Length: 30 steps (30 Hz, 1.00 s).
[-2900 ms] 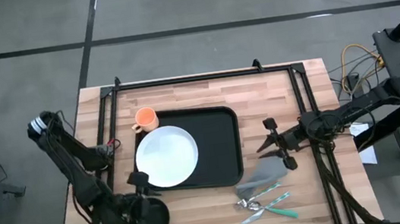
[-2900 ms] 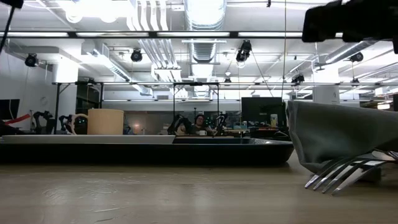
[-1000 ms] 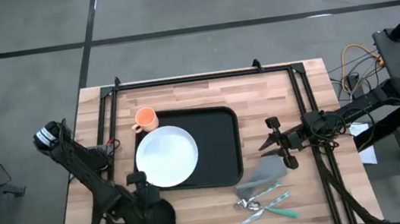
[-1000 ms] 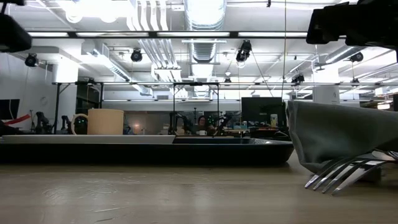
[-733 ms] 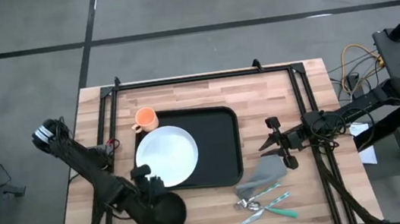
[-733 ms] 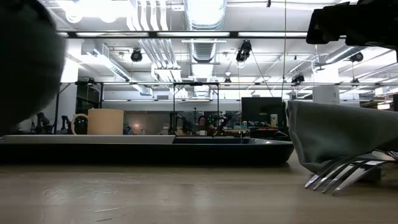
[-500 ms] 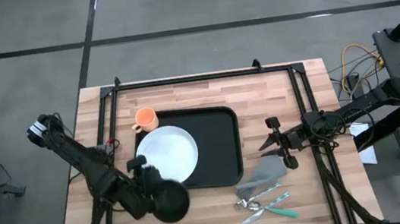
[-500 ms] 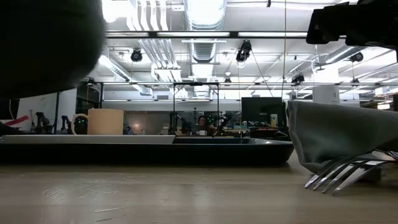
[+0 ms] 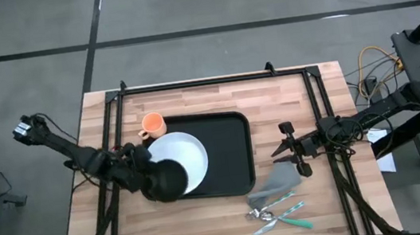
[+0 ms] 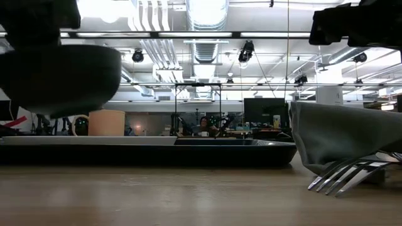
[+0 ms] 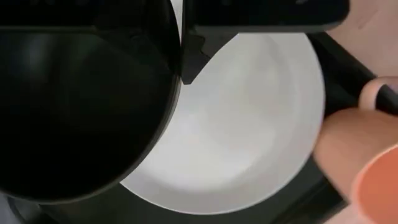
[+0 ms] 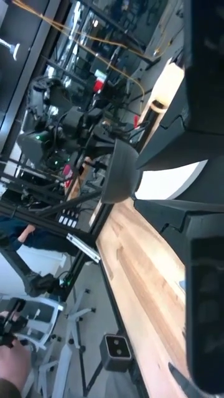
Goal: Set up tray
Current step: Put the black bowl on the white plate on the black serving tray
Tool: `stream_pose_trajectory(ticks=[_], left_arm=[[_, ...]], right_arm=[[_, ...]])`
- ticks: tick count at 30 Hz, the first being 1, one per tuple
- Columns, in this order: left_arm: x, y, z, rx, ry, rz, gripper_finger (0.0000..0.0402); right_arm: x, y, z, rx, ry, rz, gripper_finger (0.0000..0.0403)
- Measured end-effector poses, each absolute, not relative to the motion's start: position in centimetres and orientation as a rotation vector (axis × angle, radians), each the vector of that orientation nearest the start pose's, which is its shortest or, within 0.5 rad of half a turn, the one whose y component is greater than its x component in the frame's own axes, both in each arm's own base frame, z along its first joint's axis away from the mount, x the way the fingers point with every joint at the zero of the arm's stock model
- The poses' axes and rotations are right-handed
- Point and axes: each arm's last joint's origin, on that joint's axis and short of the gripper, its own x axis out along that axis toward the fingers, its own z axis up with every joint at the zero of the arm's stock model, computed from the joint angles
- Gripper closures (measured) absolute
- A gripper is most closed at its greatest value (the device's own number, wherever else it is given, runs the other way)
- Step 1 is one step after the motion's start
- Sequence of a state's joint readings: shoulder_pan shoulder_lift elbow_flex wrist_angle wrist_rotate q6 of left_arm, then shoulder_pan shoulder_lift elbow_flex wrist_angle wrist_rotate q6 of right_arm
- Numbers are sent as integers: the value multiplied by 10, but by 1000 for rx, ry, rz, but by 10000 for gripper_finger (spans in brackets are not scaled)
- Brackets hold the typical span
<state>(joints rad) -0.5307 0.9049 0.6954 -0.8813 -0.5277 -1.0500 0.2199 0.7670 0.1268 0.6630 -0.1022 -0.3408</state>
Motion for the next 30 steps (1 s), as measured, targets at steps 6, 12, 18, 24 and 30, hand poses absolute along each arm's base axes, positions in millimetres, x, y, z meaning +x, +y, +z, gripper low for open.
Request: stream_pose_trajectory(ticks=[6, 12, 18, 24, 30], left_arm=[[121, -40, 224, -493, 771, 515, 401], [119, -32, 216, -514, 778, 546, 401], [127, -29, 210, -482, 829, 587, 401], [133, -23, 204, -468, 875, 635, 402], [139, -18, 202, -458, 883, 663, 402]], right_arm=[[154, 37, 191, -340, -78, 314, 334], [154, 37, 191, -340, -78, 314, 326], [154, 37, 191, -344, -78, 314, 321], [154, 38, 191, -348, -79, 314, 331], [154, 38, 191, -348, -79, 314, 334]])
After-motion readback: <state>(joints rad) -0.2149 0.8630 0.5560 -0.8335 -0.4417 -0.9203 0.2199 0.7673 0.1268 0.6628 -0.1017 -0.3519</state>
